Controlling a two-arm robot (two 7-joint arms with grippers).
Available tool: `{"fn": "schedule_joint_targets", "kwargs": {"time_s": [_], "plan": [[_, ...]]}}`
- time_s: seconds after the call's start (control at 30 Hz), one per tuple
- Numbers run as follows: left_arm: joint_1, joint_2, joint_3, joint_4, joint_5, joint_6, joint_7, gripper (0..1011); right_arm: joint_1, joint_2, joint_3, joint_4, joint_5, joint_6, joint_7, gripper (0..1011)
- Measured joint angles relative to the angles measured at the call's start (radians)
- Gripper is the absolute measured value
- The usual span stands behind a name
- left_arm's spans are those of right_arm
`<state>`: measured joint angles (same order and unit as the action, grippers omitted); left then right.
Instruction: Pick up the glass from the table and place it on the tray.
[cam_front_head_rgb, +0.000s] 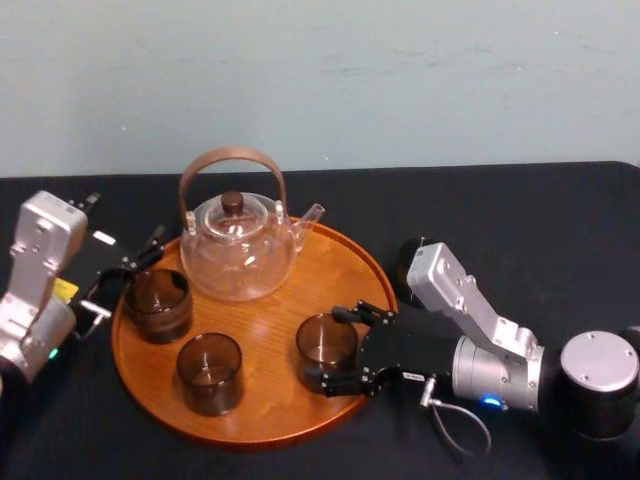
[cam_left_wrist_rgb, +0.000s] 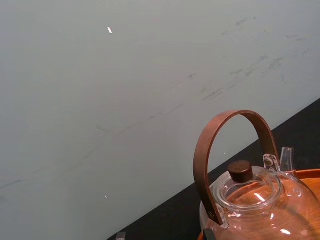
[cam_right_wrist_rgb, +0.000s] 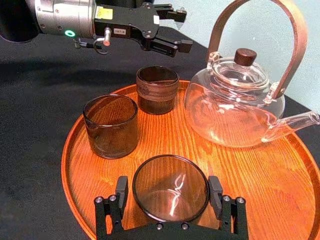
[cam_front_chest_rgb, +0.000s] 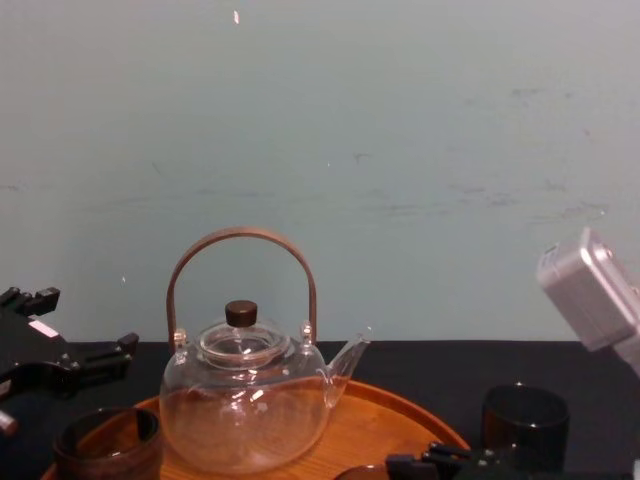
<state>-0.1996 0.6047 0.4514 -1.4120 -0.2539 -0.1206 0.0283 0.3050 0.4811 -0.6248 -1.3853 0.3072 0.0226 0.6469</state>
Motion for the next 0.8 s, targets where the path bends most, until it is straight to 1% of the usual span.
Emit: {"fn": "schedule_joint_targets", "kwargs": {"time_s": [0.8], "plan": [[0.0,0.0,0.0,0.0,0.0,0.0,0.0,1001,0.0,0.0,0.001,0.0,0.003,0.0,0.001,1002]]}}
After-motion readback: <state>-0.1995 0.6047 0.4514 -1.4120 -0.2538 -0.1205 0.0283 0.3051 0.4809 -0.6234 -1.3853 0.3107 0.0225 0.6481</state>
